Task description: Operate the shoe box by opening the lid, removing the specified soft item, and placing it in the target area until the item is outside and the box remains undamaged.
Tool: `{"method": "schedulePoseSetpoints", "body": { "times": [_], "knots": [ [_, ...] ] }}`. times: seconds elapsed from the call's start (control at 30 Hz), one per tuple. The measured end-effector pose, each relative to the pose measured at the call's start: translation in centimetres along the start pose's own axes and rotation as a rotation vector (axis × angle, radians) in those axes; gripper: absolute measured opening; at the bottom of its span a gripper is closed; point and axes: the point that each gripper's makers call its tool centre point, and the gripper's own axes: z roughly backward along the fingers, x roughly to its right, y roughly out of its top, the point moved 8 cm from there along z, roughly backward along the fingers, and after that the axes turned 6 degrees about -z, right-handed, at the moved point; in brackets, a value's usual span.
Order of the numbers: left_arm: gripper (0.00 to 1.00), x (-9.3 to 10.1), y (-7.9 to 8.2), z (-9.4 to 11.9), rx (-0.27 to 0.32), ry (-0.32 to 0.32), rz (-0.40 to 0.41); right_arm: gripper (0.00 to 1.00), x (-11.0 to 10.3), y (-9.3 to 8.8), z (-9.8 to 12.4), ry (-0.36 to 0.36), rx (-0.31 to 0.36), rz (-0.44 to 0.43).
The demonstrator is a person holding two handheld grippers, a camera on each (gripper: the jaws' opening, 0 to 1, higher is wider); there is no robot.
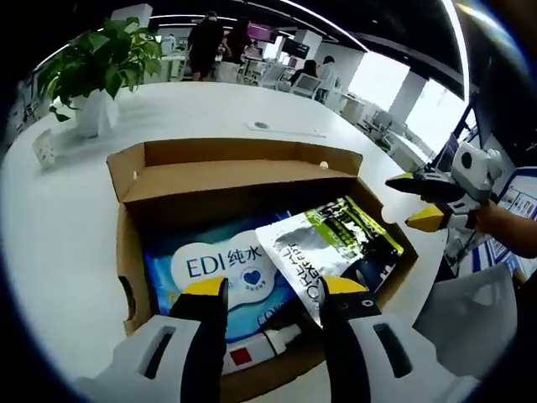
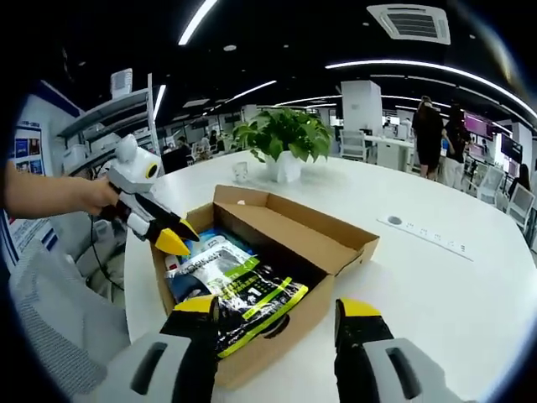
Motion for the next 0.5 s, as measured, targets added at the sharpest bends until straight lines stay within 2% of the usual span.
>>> {"method": "schedulePoseSetpoints", "body": {
  "times": [0.23, 0.37, 0.5],
  "knots": [
    [0.39, 1.3, -0.8, -0.9, -0.071, -0.066, 0.045, 0.61, -0.7, -0.6, 0.5, 0.024, 0.012, -0.001],
    [0.34, 1.7, -1.0, -1.4, -0.082, -0.082, 0.052, 0.6, -0.4, -1.2, 0.6, 0.018, 0.001, -0.013],
    [0.29, 2.0, -0.8, -1.8, -0.073, -0.114, 0.101, 0.6, -0.4, -1.4, 0.8, 0.014, 0.0, -0.014]
  ]
}}
